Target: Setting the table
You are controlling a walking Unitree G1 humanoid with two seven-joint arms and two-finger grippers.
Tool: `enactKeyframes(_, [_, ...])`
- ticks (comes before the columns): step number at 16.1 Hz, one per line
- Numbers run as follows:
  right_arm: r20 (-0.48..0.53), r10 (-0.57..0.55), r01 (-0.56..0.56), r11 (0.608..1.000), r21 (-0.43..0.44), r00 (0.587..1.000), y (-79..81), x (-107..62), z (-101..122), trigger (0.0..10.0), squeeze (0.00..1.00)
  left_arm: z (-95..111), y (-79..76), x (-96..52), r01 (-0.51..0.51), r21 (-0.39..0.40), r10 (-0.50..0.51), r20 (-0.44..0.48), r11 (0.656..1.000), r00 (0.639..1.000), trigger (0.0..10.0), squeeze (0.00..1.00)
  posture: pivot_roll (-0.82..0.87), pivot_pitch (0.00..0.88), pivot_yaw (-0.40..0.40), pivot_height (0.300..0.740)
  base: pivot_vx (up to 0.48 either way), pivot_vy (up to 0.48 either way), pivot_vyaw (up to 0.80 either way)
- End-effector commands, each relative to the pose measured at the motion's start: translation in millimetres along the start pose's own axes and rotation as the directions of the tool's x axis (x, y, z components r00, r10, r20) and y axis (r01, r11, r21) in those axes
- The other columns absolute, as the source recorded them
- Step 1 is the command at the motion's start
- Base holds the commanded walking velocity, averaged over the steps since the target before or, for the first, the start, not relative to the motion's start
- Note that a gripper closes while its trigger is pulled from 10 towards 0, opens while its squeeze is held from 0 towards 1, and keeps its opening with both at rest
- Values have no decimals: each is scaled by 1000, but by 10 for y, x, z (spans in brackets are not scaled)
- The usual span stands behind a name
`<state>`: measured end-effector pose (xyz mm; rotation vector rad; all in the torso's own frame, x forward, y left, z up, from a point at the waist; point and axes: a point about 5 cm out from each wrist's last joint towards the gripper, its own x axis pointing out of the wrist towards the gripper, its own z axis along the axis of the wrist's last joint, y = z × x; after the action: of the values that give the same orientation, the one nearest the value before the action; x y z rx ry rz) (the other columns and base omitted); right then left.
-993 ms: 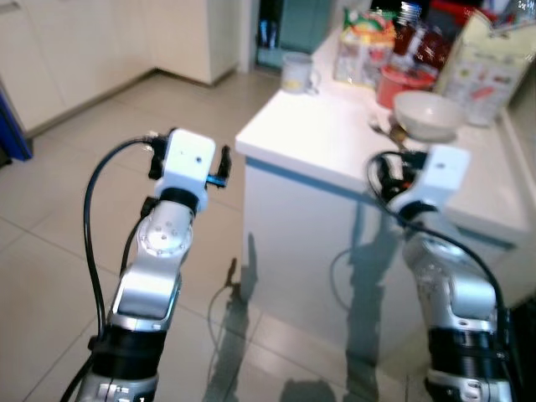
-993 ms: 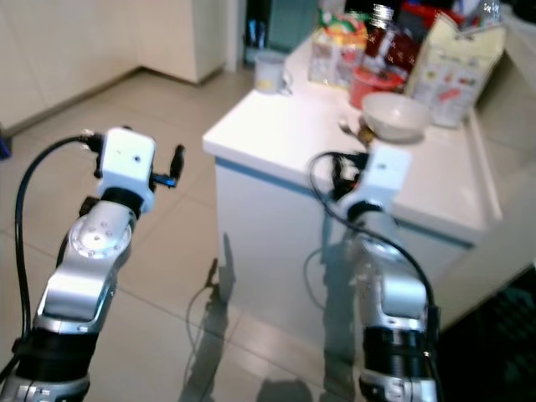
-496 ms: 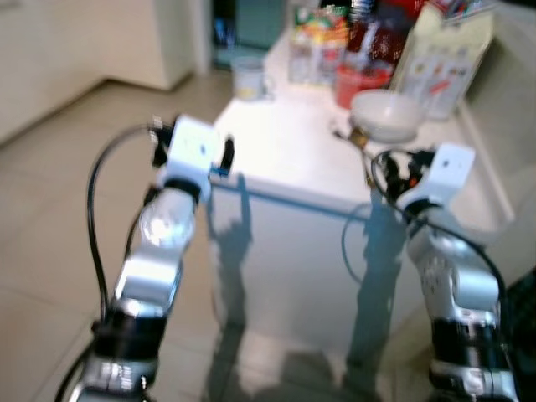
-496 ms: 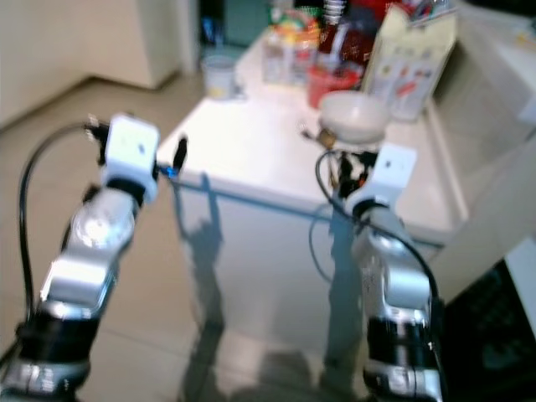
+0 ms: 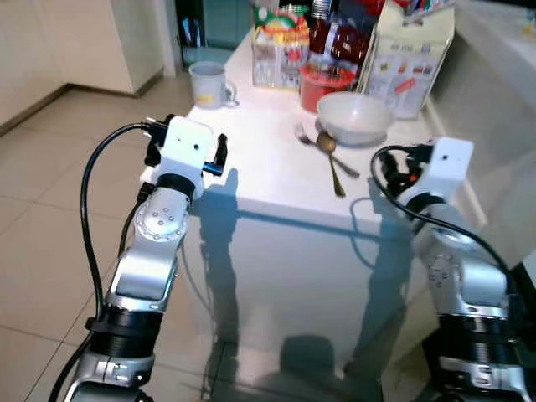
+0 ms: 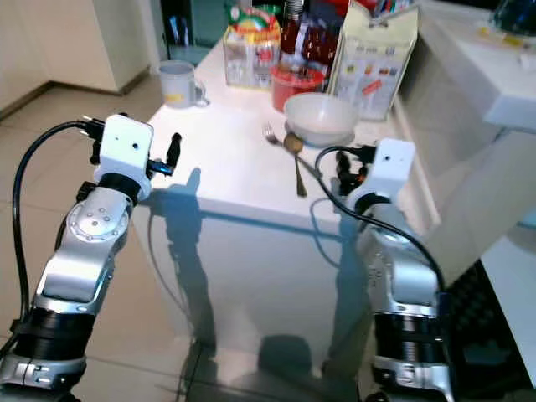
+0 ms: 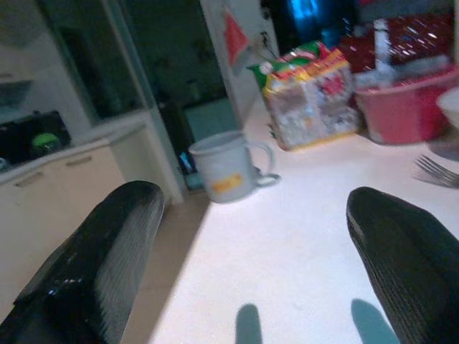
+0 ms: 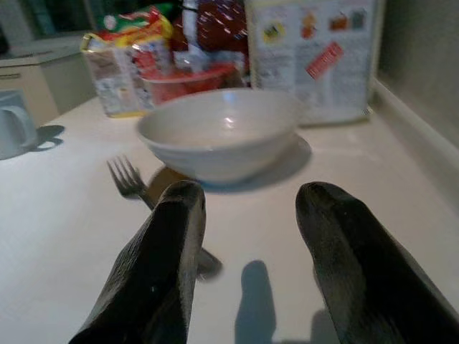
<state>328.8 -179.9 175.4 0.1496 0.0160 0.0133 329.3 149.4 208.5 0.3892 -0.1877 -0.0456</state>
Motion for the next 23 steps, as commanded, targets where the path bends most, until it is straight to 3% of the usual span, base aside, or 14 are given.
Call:
enactKeyframes(1, [-15,41,-41,999,-1,999,73,1,-19,10000,0,-10,89,14,-27,6,27,-7,1000,1000,10000,0,37,0,-57,740,0,0,0])
enactKeyframes(6, [-7,19,-19,1000,4,1000,-14,6,5,10000,0,-3,46,-3,10,-26,-10,-2,1000,1000,10000,0,30,0,-44,740,0,0,0])
enactKeyframes(11, [-82,89,-94,994,-57,993,-39,243,74,10000,0,1,-12,39,41,-33,-41,-16,999,999,10000,0,33,0,-31,740,0,0,0])
enactKeyframes(15, [-196,199,-223,969,-108,960,32,529,124,10000,0,226,-185,46,268,-52,-266,37,962,963,10000,0,70,0,-47,740,0,0,0])
enactKeyframes(16, [-215,221,-250,961,-116,951,34,565,136,10000,141,251,-200,28,297,-52,-295,38,953,955,10000,0,71,0,-45,740,0,0,0])
enactKeyframes(17, [-227,219,-251,959,-128,949,17,585,141,10000,498,255,-210,14,315,-46,-314,36,948,949,10000,0,72,0,-46,740,0,0,0])
enactKeyframes(18, [-242,228,-260,959,-111,943,-16,605,152,10000,1000,252,-237,-22,359,-36,-358,29,933,933,10000,0,77,0,-49,740,0,0,0])
enactKeyframes(20, [-272,223,-259,961,-100,936,-114,648,167,10000,1000,227,-253,-88,412,-32,-412,10,911,911,10000,0,78,0,-51,740,0,0,0])
enactKeyframes(23, [-321,232,-266,962,-65,918,-210,682,156,10000,1000,236,-217,-126,423,-65,-424,6,904,906,10000,0,80,0,-56,740,0,0,0])
